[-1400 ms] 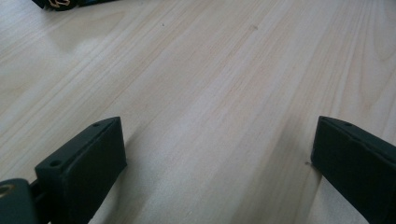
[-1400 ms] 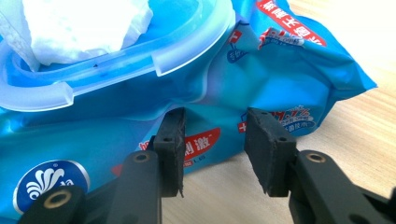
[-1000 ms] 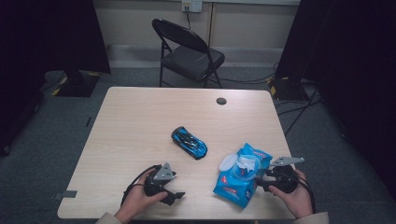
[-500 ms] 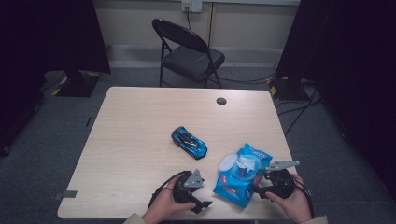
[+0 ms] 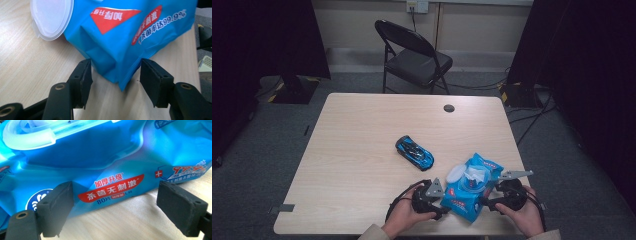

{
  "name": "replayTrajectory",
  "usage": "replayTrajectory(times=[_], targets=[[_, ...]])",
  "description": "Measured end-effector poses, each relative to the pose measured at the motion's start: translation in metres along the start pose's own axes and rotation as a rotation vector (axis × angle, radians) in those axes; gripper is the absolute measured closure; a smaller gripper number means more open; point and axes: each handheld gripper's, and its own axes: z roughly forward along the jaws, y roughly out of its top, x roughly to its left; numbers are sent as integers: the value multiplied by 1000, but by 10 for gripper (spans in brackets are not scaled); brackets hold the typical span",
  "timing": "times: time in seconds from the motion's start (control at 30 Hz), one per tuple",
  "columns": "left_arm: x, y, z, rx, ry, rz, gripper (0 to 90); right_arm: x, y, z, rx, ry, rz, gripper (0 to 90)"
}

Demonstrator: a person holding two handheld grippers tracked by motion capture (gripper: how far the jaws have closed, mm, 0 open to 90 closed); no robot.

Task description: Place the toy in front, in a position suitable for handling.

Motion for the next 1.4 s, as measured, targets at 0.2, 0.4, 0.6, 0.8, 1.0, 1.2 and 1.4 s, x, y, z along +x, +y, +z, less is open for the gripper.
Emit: replayTrajectory(times=[0.2, 0.4, 0.6, 0.8, 1.0, 1.2, 1.4], targets=[[8, 5, 7, 5, 35, -21, 447, -6, 9, 5, -10, -27, -10, 140], [20, 16, 15, 24, 73, -43, 453, -14, 24, 11, -10, -78, -30, 154], [27, 21, 20, 27, 89, -50, 455, -18, 34, 13, -3, -118, -49, 189], [24, 13, 15, 18, 74, -54, 340, -8, 30, 9, 0, -105, -66, 212], [20, -3, -3, 33, 71, -25, 264, 13, 26, -3, 7, -88, -125, 217], [24, -22, -24, 52, 96, -22, 235, 27, 23, -9, 11, -66, -123, 211], [28, -40, -40, 30, 109, -29, 204, 31, 21, -7, -3, -75, -103, 215]])
